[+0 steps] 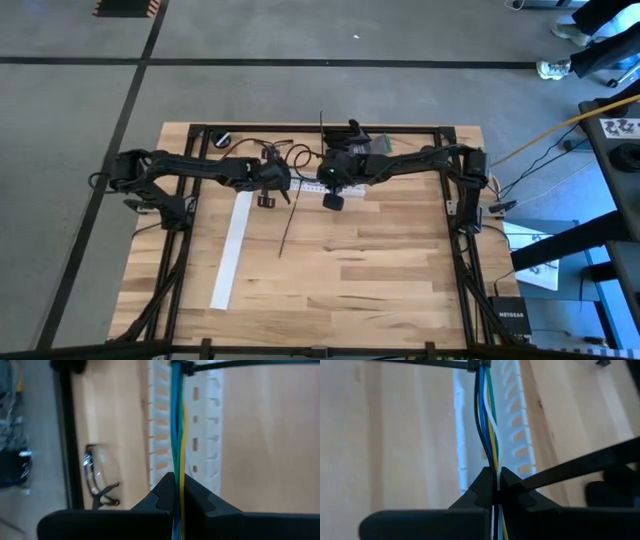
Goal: Ziptie cables
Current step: Put the black zip tied cable wires into the white cable duct
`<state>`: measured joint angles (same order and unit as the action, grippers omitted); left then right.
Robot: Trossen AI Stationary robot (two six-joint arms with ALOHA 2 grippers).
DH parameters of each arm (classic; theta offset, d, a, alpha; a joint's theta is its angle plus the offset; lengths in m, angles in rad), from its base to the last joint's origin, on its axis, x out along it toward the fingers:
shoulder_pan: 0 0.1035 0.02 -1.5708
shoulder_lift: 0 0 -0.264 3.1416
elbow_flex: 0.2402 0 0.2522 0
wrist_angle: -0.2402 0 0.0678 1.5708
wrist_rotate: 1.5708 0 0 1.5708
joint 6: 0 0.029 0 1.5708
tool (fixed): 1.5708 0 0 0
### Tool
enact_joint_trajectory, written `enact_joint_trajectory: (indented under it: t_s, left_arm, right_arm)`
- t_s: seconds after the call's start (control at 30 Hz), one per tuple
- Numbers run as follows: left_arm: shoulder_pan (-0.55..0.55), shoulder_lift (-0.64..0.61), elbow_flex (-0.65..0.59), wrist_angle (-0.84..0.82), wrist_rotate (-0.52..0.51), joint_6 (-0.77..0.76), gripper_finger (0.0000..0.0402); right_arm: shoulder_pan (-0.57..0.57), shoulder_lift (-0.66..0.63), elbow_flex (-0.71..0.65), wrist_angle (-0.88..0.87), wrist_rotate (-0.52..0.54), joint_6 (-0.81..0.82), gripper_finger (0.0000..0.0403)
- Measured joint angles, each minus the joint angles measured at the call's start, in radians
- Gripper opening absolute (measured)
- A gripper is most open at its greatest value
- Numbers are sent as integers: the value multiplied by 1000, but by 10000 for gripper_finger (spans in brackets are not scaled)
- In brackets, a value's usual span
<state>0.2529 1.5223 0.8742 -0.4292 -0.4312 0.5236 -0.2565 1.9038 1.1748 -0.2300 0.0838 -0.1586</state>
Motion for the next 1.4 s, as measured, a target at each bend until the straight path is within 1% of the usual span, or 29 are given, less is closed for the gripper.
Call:
enact_joint_trajectory:
  t_s: [0.17,0.23,0.4,0.6,0.7,0.77,0.83,0.93,1.03,1.07,1.17,1.23,1.3,1.33,1.4]
  left_arm:
    - [14,0,0,-1,99,54,2]
    - [21,1,0,-13,106,48,14]
    - [48,13,-1,-18,105,25,70]
    - [78,21,-1,-16,107,4,151]
    - [65,15,17,-64,106,4,186]
    - [50,2,37,-111,107,-7,204]
    - [36,-17,54,-131,108,-28,216]
    - [17,-51,57,-137,107,-37,227]
    - [7,-83,59,-136,108,-60,229]
    - [4,-92,59,-137,122,-78,228]
    - [0,-102,59,-161,218,-118,222]
    - [-4,-102,43,-161,233,-134,217]
    - [-4,-101,9,-158,215,-126,211]
    - [-2,-101,-7,-158,187,-117,209]
    - [-2,-100,-34,-155,83,-95,204]
  right_arm:
    - [0,-1,0,-14,0,4,1]
    - [1,-1,-1,-18,-7,23,4]
    - [0,-1,-2,-37,-17,102,13]
    - [0,-1,-2,-29,-24,132,15]
    - [0,-1,-1,-22,-24,147,19]
    - [0,-1,-1,-20,-24,152,31]
    - [1,-1,-1,-16,-24,155,54]
    - [1,-1,-1,-12,-20,155,101]
    - [0,-1,-1,-9,-3,153,148]
    - [1,-1,-1,-6,4,151,161]
    - [0,-1,0,-4,8,125,189]
    - [1,-1,0,-2,10,103,198]
    - [1,-1,0,-2,11,97,201]
    - [1,-1,0,-2,11,95,201]
    - [1,-1,0,-1,11,82,199]
